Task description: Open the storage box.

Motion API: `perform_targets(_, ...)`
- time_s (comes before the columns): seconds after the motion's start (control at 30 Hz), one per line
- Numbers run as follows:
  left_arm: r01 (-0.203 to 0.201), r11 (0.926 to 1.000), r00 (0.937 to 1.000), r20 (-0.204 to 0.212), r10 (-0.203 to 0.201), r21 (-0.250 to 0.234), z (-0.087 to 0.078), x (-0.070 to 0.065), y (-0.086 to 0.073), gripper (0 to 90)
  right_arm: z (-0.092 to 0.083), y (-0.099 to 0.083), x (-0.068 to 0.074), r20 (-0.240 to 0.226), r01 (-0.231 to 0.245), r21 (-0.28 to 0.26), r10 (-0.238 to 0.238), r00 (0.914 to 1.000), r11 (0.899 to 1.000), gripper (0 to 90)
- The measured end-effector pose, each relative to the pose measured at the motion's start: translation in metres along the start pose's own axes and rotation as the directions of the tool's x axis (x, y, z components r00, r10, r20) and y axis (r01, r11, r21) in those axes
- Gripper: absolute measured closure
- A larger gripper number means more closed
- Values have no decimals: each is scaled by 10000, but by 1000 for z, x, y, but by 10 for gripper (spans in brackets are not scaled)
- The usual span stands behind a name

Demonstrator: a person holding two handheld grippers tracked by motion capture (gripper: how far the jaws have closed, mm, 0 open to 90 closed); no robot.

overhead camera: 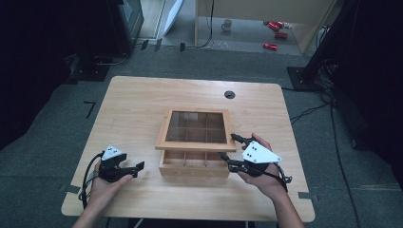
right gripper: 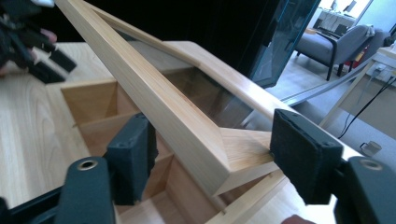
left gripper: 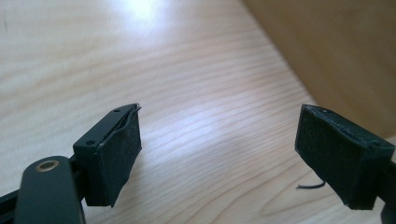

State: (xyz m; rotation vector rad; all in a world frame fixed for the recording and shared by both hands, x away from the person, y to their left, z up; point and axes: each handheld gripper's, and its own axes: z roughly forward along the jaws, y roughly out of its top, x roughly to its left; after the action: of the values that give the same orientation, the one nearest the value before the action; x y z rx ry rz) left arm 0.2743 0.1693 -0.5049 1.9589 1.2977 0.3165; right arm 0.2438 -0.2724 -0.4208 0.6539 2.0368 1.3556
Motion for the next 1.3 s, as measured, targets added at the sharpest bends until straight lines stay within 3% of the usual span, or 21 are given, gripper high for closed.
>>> perform_targets(0.07,-137,9997,9996,-248,142,178,4,2,-2,149,2,8,-5,92,10,34,-11,10000,10000,376)
perform_targets(0.2,-136,9998,9995,-290,141,157,4,3,-3,151,5,15,-11,8,3,89,-3,10000,10000,400)
perform_targets(0.47,-581,9982,9956,-735,589,131,7,-2,-5,150,10,36,-34,-162,-447,-204,444,9989,9988,430)
perform_targets(0.87,-525,9986,9966,-633,523,-11,7,-1,-6,151,27,64,-70,355,-751,-558,772,9964,9956,548)
perform_targets(1.13,-512,9987,9970,-589,507,-67,8,-1,-7,152,38,75,-96,110,-1320,-757,1332,9910,9884,567)
perform_targets(1.3,-534,9985,9970,-560,529,-70,8,-1,-7,151,45,80,-103,283,-1592,-802,1619,9864,9840,565)
